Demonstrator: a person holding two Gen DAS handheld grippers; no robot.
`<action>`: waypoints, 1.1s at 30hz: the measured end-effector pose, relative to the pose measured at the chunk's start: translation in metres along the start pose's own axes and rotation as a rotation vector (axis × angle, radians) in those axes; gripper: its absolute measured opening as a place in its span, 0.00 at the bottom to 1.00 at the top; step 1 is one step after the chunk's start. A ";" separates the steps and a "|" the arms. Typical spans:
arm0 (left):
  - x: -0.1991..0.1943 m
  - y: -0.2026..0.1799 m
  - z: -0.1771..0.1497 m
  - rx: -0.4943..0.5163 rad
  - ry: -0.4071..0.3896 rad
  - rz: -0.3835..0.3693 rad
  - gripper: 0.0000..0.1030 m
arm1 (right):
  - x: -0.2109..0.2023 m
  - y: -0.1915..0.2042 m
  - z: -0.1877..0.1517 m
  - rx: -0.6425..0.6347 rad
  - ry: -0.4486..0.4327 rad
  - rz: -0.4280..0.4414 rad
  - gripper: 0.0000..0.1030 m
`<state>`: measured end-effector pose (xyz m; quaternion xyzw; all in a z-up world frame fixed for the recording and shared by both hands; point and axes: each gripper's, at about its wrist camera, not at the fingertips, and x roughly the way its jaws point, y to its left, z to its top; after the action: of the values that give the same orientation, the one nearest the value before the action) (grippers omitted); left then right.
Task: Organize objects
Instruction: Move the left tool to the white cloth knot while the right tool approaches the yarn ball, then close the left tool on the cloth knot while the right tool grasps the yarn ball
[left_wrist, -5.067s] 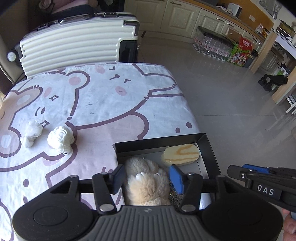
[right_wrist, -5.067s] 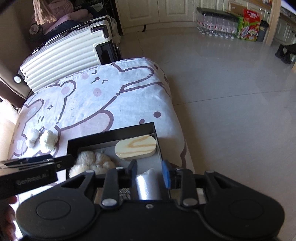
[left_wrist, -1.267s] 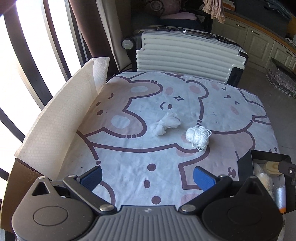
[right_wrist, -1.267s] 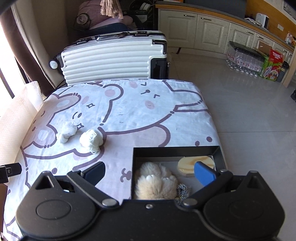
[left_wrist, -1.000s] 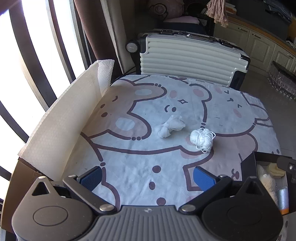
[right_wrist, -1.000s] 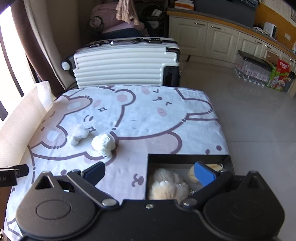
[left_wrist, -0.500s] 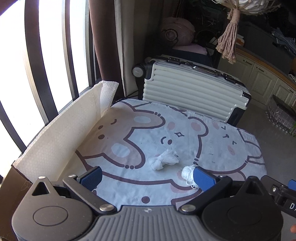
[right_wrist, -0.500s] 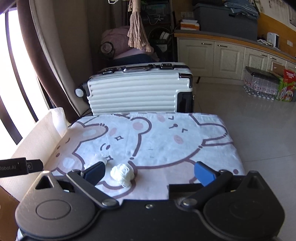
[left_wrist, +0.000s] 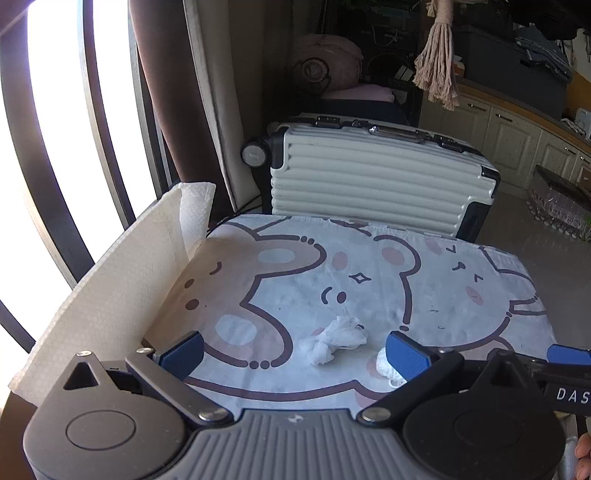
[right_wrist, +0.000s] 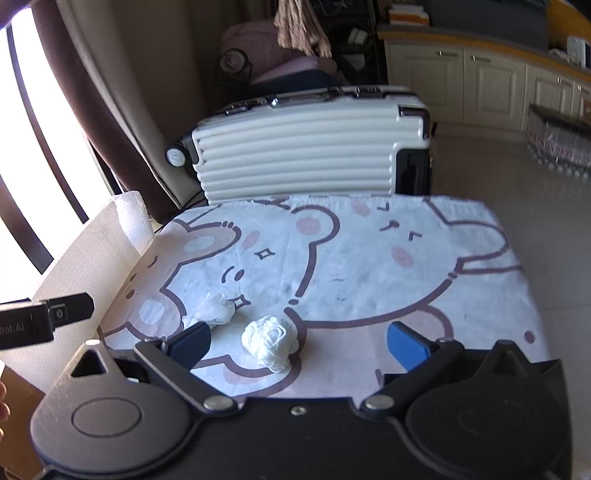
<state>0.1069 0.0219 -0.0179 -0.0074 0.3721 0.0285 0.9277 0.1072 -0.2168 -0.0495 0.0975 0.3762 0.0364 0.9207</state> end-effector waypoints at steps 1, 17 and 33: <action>0.005 0.002 -0.001 -0.003 0.009 -0.011 1.00 | 0.006 -0.002 0.001 0.013 0.009 0.012 0.91; 0.096 0.008 -0.005 -0.045 0.157 -0.036 0.71 | 0.116 -0.017 -0.003 0.196 0.222 0.117 0.75; 0.158 -0.014 -0.011 0.144 0.246 -0.062 0.57 | 0.174 0.000 -0.009 0.084 0.347 0.177 0.60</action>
<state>0.2142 0.0146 -0.1355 0.0445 0.4835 -0.0279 0.8737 0.2252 -0.1910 -0.1747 0.1608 0.5204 0.1178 0.8303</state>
